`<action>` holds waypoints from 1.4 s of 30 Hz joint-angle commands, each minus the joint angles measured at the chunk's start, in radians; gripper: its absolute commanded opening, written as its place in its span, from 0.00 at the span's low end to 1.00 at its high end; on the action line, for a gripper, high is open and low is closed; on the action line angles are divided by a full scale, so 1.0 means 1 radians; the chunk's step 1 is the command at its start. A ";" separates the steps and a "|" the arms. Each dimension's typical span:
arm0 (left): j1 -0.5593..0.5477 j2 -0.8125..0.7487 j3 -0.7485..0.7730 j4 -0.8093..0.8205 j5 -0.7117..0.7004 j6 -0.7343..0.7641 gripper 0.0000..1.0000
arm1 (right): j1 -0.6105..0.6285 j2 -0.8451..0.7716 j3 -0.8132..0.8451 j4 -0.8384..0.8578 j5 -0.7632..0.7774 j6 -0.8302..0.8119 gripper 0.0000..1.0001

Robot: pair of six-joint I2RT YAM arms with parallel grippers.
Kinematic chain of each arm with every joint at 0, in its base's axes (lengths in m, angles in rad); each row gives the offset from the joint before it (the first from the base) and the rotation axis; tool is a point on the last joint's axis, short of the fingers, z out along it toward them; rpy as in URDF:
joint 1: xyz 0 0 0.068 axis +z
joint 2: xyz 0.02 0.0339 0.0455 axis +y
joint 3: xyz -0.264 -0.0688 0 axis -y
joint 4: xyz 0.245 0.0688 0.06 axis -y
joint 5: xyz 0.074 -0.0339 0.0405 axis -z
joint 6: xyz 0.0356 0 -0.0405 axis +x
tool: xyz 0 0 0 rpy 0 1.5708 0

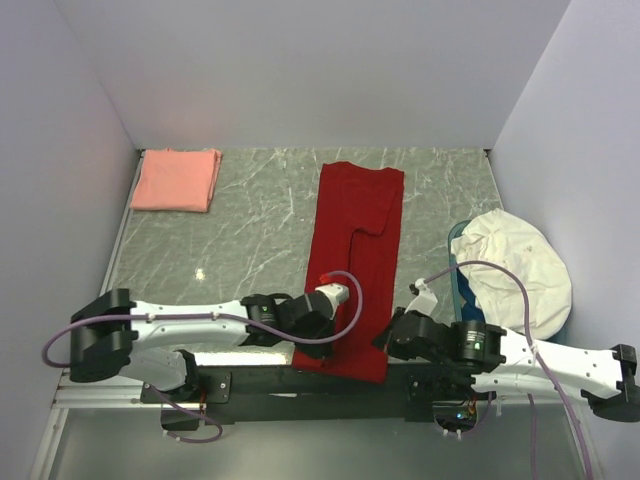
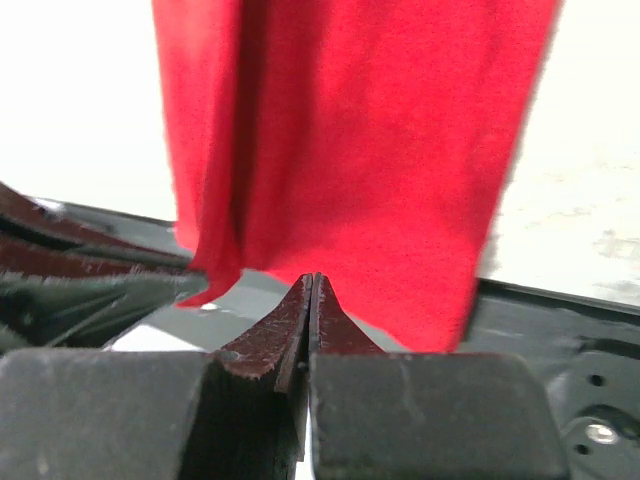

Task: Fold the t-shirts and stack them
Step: Fold the tshirt

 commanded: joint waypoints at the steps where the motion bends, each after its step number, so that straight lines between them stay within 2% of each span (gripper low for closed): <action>1: -0.027 0.061 0.050 0.060 0.042 0.030 0.08 | -0.003 -0.004 -0.036 -0.047 0.023 0.025 0.00; 2: -0.035 0.073 0.050 0.066 0.043 0.030 0.17 | -0.001 0.010 -0.039 -0.038 0.019 0.020 0.00; 4: -0.041 0.098 0.055 0.069 0.042 0.030 0.28 | -0.003 0.028 -0.041 -0.030 0.009 0.012 0.00; 5: -0.044 0.097 0.056 0.068 0.037 0.030 0.43 | -0.004 0.045 -0.041 -0.026 0.005 0.009 0.00; 7: -0.044 0.083 0.056 0.066 0.017 0.028 0.57 | -0.004 0.059 -0.041 -0.017 0.002 -0.003 0.01; 10: -0.043 0.029 0.058 0.062 -0.016 0.030 0.68 | -0.052 0.084 -0.018 0.003 -0.003 -0.067 0.07; 11: -0.041 0.014 0.061 0.048 -0.033 0.028 0.69 | -0.078 0.096 -0.012 0.022 -0.011 -0.096 0.08; 13: -0.027 -0.026 0.058 0.042 -0.036 0.022 0.69 | -0.222 0.111 0.000 0.057 -0.069 -0.223 0.08; 14: 0.003 -0.052 0.052 0.043 -0.036 0.016 0.69 | -0.297 0.133 0.000 0.125 -0.101 -0.278 0.09; 15: 0.025 -0.067 0.030 0.049 -0.036 0.007 0.68 | -0.434 0.148 0.014 0.164 -0.197 -0.337 0.09; 17: 0.106 -0.104 0.003 0.068 -0.033 -0.016 0.66 | -0.541 0.237 0.061 0.229 -0.245 -0.458 0.12; 19: 0.167 -0.126 -0.033 0.072 -0.015 -0.036 0.65 | -0.641 0.318 0.183 0.246 -0.216 -0.536 0.23; 20: 0.227 -0.144 -0.042 0.074 0.003 -0.041 0.65 | -0.673 0.410 0.271 0.270 -0.215 -0.560 0.27; 21: 0.255 -0.150 -0.056 0.080 0.008 -0.043 0.65 | -0.713 0.458 0.316 0.282 -0.221 -0.579 0.36; 22: 0.284 -0.153 -0.062 0.085 0.020 -0.043 0.65 | -0.777 0.552 0.359 0.292 -0.233 -0.604 0.39; 27: 0.520 -0.094 -0.025 0.141 0.114 -0.018 0.66 | -0.957 0.809 0.589 0.344 -0.244 -0.630 0.50; 31: 0.687 0.062 0.211 0.146 0.111 0.051 0.68 | -1.067 0.999 0.692 0.376 -0.279 -0.652 0.52; 34: 0.762 0.242 0.401 0.114 0.076 0.068 0.67 | -1.123 1.125 0.784 0.367 -0.326 -0.681 0.54; 36: 0.790 0.374 0.500 0.151 0.129 0.089 0.65 | -1.164 1.173 0.827 0.378 -0.378 -0.696 0.54; 42: 0.838 0.744 0.859 0.095 0.198 0.222 0.62 | -1.224 1.302 0.895 0.419 -0.443 -0.690 0.55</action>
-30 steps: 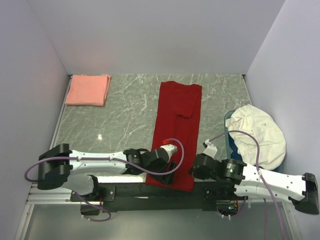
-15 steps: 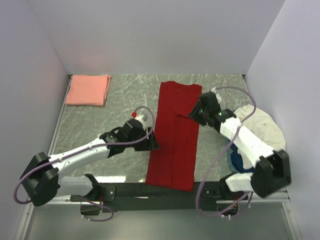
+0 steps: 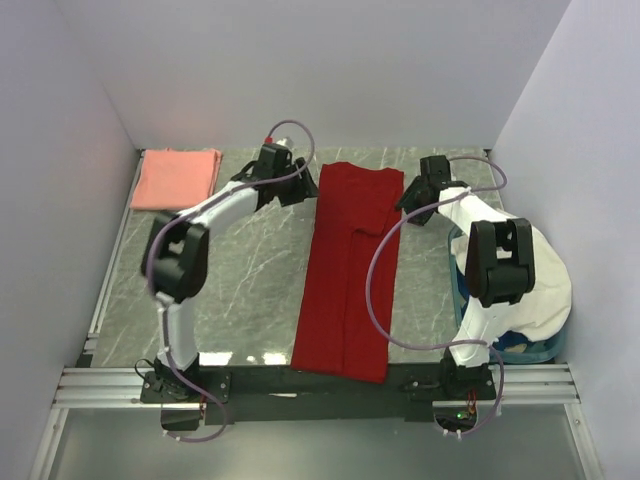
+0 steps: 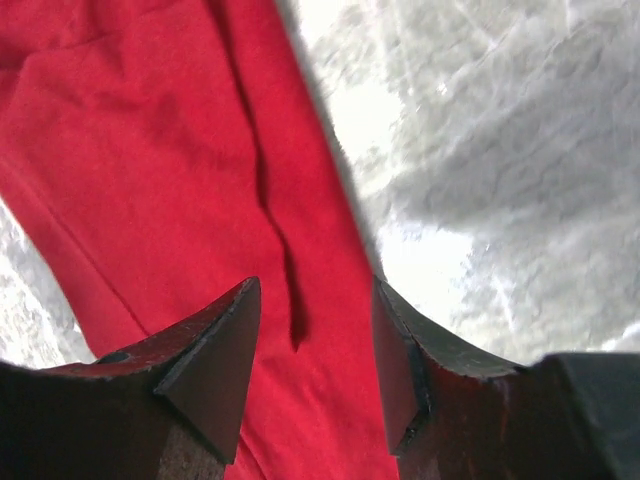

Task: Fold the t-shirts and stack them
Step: Fold the tshirt

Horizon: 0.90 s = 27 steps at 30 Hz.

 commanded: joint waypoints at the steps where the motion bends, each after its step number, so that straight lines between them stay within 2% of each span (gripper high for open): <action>1: 0.009 0.150 0.156 -0.007 0.103 0.125 0.62 | -0.022 0.029 0.062 0.052 -0.057 -0.013 0.56; 5: 0.038 0.349 0.342 -0.061 0.117 0.185 0.62 | -0.022 0.076 0.101 0.063 -0.037 -0.005 0.56; 10: 0.086 0.458 0.449 -0.029 0.238 0.181 0.63 | -0.022 0.167 0.151 0.075 -0.034 0.021 0.54; 18: 0.092 0.630 0.668 -0.064 0.309 0.201 0.62 | -0.022 0.245 0.219 0.072 -0.005 0.030 0.51; 21: 0.092 0.676 0.718 -0.073 0.304 0.189 0.58 | -0.022 0.254 0.239 0.068 -0.005 0.033 0.51; 26: 0.097 0.702 0.699 -0.009 0.339 0.156 0.50 | -0.023 0.296 0.311 0.035 -0.033 0.030 0.50; 27: 0.097 0.708 0.701 0.008 0.344 0.146 0.46 | -0.020 0.305 0.320 0.031 -0.042 0.030 0.50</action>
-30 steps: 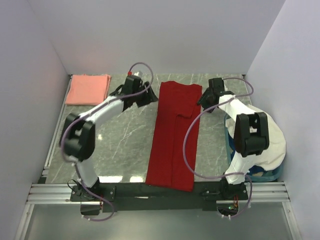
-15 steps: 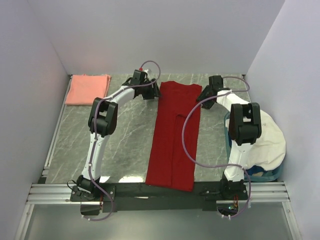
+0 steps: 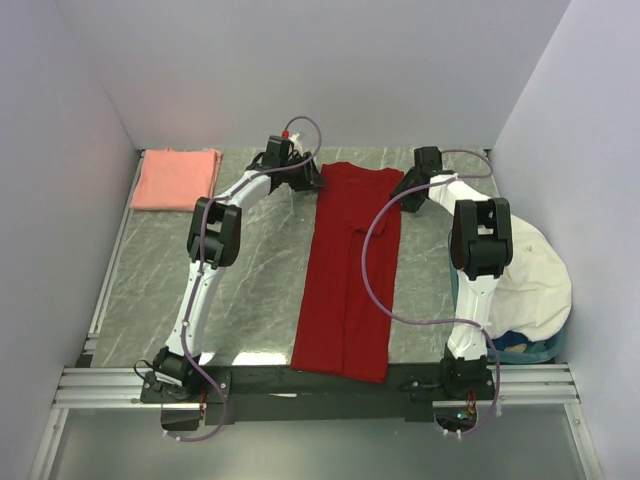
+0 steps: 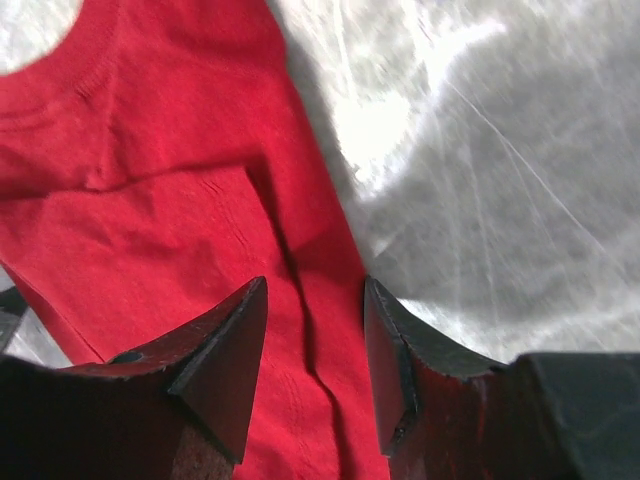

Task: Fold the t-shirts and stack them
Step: Fold the tshirt

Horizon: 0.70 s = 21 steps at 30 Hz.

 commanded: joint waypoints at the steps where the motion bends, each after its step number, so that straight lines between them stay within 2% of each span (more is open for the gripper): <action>1: -0.006 0.062 0.014 0.025 0.046 -0.028 0.44 | 0.002 0.020 0.077 -0.013 -0.013 0.005 0.50; 8: 0.014 0.090 0.002 0.159 0.125 -0.159 0.24 | 0.013 0.052 0.136 -0.015 -0.070 -0.007 0.50; 12: 0.043 0.080 -0.021 0.212 0.145 -0.217 0.08 | 0.030 0.092 0.214 -0.061 -0.079 -0.026 0.50; 16: 0.089 0.028 -0.102 0.268 0.129 -0.249 0.01 | 0.033 0.086 0.238 -0.056 -0.097 -0.034 0.51; 21: 0.153 0.005 -0.103 0.234 0.091 -0.219 0.00 | 0.042 0.077 0.288 -0.071 -0.136 -0.064 0.54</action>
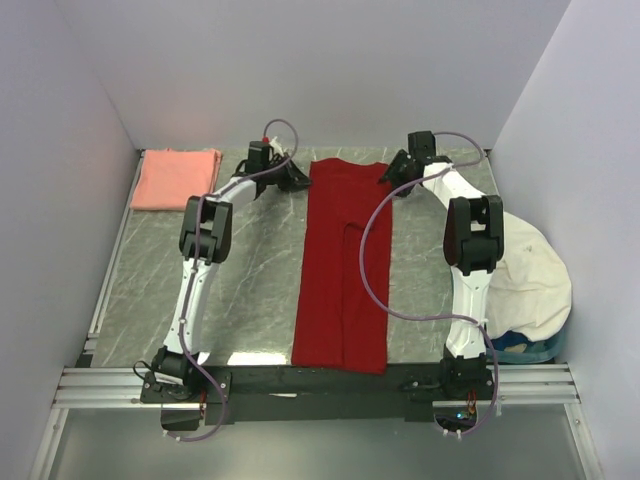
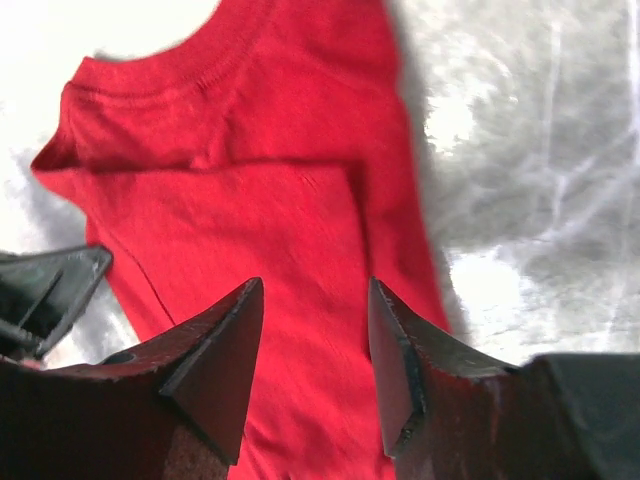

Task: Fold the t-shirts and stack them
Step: Fold the tshirt

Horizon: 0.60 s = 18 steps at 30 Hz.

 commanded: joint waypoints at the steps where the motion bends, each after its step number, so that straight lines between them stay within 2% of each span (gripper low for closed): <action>1: 0.078 -0.049 -0.017 -0.031 -0.065 0.019 0.00 | 0.011 -0.012 0.081 -0.019 -0.026 -0.041 0.54; 7: 0.137 -0.049 0.015 -0.092 -0.087 0.050 0.00 | 0.014 -0.027 0.114 -0.050 -0.022 -0.067 0.55; 10: 0.161 -0.024 0.076 -0.131 -0.088 0.060 0.02 | 0.019 -0.058 0.081 -0.040 -0.023 -0.073 0.55; 13: 0.171 -0.006 0.135 -0.174 -0.084 0.074 0.20 | 0.030 -0.113 0.007 -0.024 -0.011 -0.078 0.55; 14: 0.171 -0.026 0.133 -0.175 -0.082 0.077 0.32 | 0.030 -0.151 -0.017 -0.016 -0.011 -0.076 0.55; 18: 0.172 -0.145 0.008 -0.160 -0.108 0.096 0.48 | 0.044 -0.259 -0.178 0.009 0.000 -0.064 0.54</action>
